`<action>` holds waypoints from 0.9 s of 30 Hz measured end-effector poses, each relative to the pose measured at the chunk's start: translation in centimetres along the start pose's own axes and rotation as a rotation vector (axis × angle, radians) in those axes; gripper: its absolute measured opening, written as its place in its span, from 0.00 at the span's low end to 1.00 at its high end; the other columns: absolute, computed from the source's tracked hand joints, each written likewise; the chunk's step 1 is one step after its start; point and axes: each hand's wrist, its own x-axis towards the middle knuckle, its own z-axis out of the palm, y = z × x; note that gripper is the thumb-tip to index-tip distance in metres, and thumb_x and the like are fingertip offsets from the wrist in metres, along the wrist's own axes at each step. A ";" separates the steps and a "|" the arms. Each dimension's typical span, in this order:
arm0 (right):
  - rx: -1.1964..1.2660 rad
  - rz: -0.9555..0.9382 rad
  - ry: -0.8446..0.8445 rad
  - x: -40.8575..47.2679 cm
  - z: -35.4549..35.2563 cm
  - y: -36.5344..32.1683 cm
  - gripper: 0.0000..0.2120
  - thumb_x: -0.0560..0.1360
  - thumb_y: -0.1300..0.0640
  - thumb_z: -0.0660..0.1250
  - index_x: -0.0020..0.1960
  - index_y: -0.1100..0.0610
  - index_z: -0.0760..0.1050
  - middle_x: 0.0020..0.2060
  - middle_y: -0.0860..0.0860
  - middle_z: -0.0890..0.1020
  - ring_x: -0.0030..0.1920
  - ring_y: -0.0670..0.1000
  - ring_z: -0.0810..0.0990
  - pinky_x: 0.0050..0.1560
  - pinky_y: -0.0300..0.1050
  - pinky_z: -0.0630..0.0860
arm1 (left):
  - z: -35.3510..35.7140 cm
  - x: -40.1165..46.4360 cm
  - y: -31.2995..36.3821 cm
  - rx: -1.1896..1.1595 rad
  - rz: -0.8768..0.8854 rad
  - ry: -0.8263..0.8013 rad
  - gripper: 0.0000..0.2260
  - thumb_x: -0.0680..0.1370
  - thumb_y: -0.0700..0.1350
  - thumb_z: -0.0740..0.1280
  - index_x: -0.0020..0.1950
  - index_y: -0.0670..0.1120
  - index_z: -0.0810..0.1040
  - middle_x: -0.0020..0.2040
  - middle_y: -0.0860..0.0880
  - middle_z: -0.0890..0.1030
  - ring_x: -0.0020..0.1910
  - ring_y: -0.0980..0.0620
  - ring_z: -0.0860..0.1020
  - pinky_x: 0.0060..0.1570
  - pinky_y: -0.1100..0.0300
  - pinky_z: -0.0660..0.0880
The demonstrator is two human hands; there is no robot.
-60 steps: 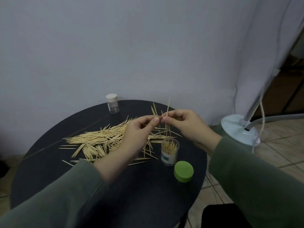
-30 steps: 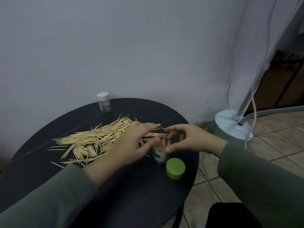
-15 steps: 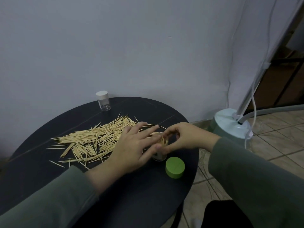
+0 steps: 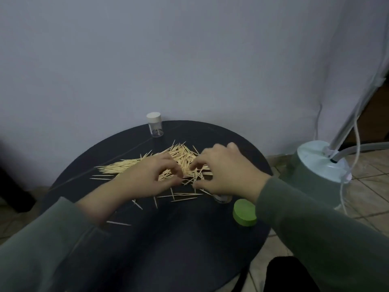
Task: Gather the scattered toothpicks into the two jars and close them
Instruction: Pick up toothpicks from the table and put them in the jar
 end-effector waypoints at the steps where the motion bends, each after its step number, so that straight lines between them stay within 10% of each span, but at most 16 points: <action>1: -0.033 -0.025 -0.029 0.3 0.6 -0.9 0.19 0.74 0.39 0.66 0.63 0.43 0.74 0.57 0.43 0.78 0.61 0.49 0.72 0.64 0.54 0.61 | -0.4 -0.6 -0.3 0.049 -0.030 -0.097 0.02 0.75 0.56 0.68 0.46 0.61 0.77 0.47 0.62 0.75 0.48 0.65 0.73 0.49 0.65 0.70; 11: -0.220 -0.032 -0.232 4.5 3.7 -4.9 0.14 0.74 0.47 0.70 0.56 0.51 0.77 0.50 0.47 0.81 0.53 0.52 0.78 0.60 0.55 0.63 | -1.7 -6.6 -3.4 0.152 -0.431 -0.556 0.06 0.69 0.50 0.76 0.42 0.56 0.81 0.46 0.58 0.81 0.46 0.59 0.77 0.43 0.64 0.73; 21: -0.227 0.154 -0.412 8.1 5.1 -3.8 0.10 0.72 0.55 0.72 0.37 0.51 0.72 0.47 0.48 0.84 0.51 0.52 0.79 0.65 0.58 0.63 | 0.3 -5.7 -4.2 0.088 -0.356 -0.299 0.02 0.75 0.48 0.70 0.44 0.56 0.81 0.45 0.59 0.79 0.47 0.59 0.76 0.51 0.55 0.76; 27: -0.240 0.174 -0.223 8.7 5.8 -3.0 0.07 0.76 0.60 0.65 0.51 0.53 0.79 0.44 0.48 0.83 0.47 0.51 0.79 0.61 0.56 0.62 | 2.9 -3.2 -3.2 0.162 -0.299 -0.037 0.06 0.77 0.50 0.66 0.52 0.55 0.80 0.54 0.57 0.77 0.56 0.56 0.73 0.49 0.60 0.70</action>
